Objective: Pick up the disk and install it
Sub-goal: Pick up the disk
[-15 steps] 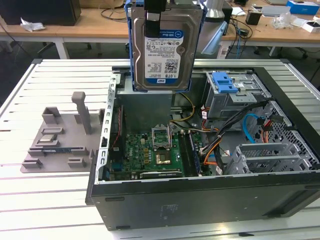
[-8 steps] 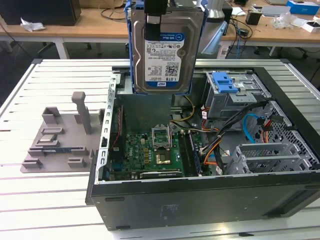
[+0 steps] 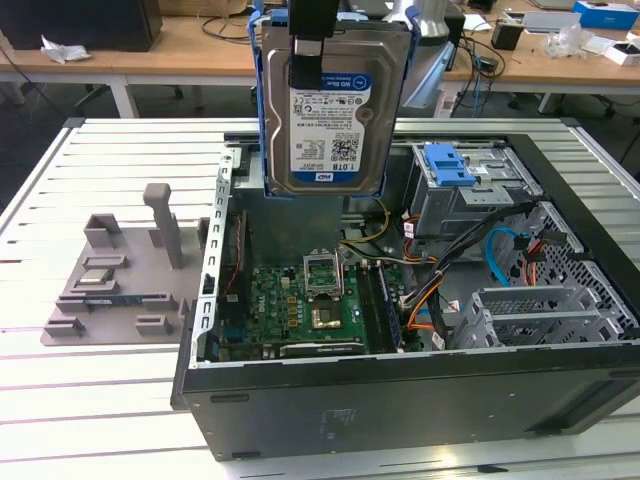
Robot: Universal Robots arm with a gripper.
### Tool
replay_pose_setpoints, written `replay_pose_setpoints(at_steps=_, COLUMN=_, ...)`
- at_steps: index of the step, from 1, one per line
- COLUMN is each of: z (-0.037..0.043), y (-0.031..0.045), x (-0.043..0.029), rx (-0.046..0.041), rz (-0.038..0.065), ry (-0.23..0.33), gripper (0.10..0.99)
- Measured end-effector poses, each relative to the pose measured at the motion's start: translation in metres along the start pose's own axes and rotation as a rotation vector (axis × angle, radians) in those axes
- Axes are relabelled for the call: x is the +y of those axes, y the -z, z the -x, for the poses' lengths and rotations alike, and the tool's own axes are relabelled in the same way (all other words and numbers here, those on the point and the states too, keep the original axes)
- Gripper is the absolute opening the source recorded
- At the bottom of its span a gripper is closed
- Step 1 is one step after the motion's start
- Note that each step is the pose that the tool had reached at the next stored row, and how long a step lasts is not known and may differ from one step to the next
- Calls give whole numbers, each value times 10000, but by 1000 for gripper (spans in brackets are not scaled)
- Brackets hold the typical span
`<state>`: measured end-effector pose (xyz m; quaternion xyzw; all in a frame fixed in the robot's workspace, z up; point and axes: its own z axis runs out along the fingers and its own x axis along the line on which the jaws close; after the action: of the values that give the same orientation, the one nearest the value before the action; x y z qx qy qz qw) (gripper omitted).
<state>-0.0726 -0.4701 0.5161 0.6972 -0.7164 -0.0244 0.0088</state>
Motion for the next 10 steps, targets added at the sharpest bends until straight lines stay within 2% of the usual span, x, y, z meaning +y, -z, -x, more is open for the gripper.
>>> replay_pose_setpoints(at_steps=10, z=-113, y=-11, x=-3, rx=0, rz=0, ry=0, gripper=369)
